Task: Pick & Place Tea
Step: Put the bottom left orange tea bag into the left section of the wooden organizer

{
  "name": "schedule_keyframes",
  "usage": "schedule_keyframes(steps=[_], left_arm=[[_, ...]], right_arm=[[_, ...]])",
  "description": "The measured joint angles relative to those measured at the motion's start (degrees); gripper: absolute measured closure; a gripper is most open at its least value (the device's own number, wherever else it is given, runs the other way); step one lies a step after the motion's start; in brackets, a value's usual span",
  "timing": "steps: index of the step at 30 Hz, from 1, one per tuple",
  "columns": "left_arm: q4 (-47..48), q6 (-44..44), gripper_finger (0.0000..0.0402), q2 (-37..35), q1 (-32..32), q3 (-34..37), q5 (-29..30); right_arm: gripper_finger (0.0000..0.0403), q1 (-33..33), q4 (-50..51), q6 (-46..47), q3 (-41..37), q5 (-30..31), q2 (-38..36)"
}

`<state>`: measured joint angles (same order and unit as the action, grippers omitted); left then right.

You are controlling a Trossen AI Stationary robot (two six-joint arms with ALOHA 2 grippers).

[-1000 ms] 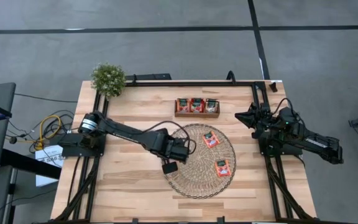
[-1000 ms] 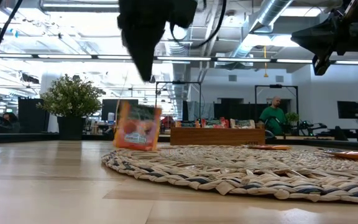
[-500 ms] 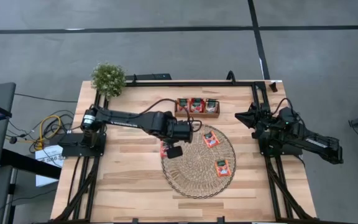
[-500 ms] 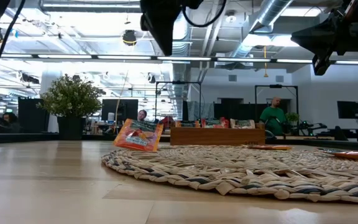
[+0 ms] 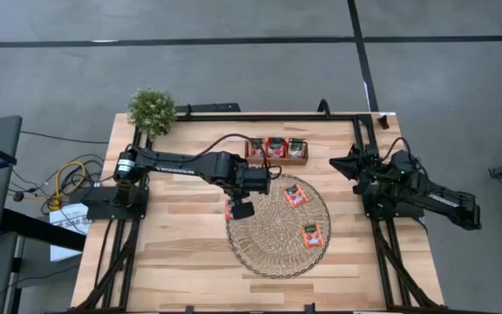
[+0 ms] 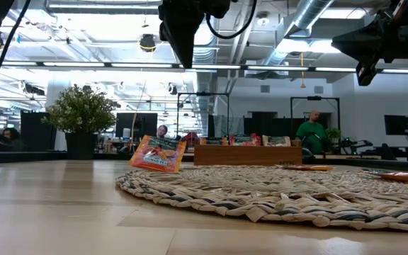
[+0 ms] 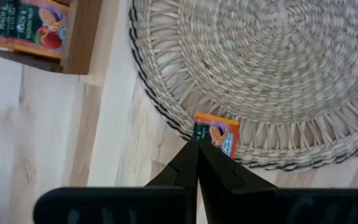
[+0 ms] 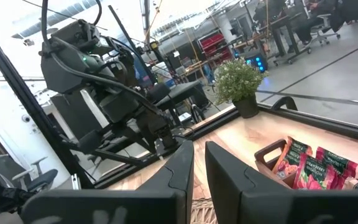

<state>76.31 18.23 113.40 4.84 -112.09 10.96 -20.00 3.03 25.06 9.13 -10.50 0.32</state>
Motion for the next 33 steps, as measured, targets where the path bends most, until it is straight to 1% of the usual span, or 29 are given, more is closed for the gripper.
schedule_keyframes(steps=[5, 8, 11, 17, 18, 20, 22, 27, 30, 33], left_arm=[[0.1, -2.4, 0.0399, 0.0, 0.0, 0.0, -0.8], [0.9, -3.8, 0.0381, 0.0, -0.1, 0.0, -0.8], [1.3, -5.8, 0.0346, 0.0, -0.1, 0.0, -0.8], [2.3, -10.0, 0.0255, 0.0, -1.4, 0.0, -1.9], [2.3, -10.0, 0.0244, 0.0, -2.0, 0.0, -3.1], [2.3, -11.9, 0.0229, 0.0, -3.6, 0.0, -8.2], [2.3, -14.4, 0.0224, 0.0, -5.2, 0.0, -12.6], [2.1, -16.3, 0.0229, 0.0, -9.7, 1.1, -16.2], [1.9, -16.3, 0.0231, 0.1, -12.0, 3.6, -20.9], [0.4, -17.4, 0.0232, 0.1, -13.1, 8.1, -22.9]], right_arm=[[0.0369, 0.0, 0.0, 0.0, 0.0, 0.0, 0.0], [0.0369, 0.0, 0.0, 0.0, 0.0, 0.0, 0.0], [0.0369, 0.0, 0.0, 0.0, 0.0, 0.0, 0.0], [0.0369, 0.0, 0.0, 0.0, 0.0, 0.0, 0.0], [0.0369, 0.0, 0.0, 0.0, 0.0, 0.0, 0.0], [0.0369, 0.0, 0.0, 0.0, 0.0, 0.0, 0.0], [0.0369, 0.0, 0.0, 0.0, 0.0, 0.0, 0.0], [0.0369, 0.0, 0.0, 0.0, 0.0, 0.0, 0.0], [0.0369, 0.0, 0.0, 0.0, 0.0, 0.0, 0.0], [0.0369, 0.0, 0.0, 0.0, 0.0, 0.0, 0.0]])
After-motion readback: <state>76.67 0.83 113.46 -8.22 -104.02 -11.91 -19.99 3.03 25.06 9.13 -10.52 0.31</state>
